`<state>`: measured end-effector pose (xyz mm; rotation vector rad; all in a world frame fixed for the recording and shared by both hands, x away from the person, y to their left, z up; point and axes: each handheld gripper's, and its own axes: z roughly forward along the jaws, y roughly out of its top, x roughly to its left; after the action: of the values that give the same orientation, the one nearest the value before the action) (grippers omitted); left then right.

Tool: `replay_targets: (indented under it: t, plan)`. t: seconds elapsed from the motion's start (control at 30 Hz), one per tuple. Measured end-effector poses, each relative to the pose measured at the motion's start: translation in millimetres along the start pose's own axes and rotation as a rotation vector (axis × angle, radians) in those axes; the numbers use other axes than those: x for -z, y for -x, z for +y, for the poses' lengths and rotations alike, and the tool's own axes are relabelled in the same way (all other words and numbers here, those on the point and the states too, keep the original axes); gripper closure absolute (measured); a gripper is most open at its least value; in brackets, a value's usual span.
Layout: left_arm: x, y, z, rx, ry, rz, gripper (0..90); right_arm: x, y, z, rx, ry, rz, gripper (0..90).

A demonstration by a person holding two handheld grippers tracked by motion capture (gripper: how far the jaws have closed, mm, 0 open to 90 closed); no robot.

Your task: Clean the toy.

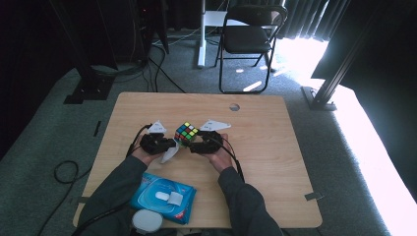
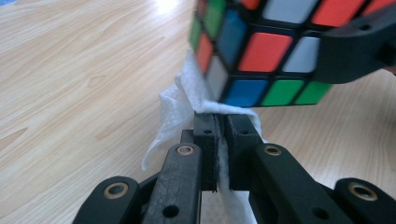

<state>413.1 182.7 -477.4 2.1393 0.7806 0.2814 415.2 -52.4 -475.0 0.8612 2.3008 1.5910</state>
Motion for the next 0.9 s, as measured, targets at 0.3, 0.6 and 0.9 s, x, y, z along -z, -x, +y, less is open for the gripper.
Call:
replay_targets:
  t: [0.3,0.6,0.9]
  plan:
    - [-2.8,8.8,3.6,-0.03,0.003,-0.04,85.2,-0.9,1.5,2.5,-0.018,0.01,-0.006,34.3]
    - [-1.8,13.9,4.2,-0.052,0.009,-0.062,85.3,-2.3,3.9,2.4,-0.028,0.015,-0.019,34.2]
    - [15.0,9.9,5.2,-0.023,0.091,-0.065,85.4,0.4,9.8,-1.3,-0.037,0.003,-0.054,34.2]
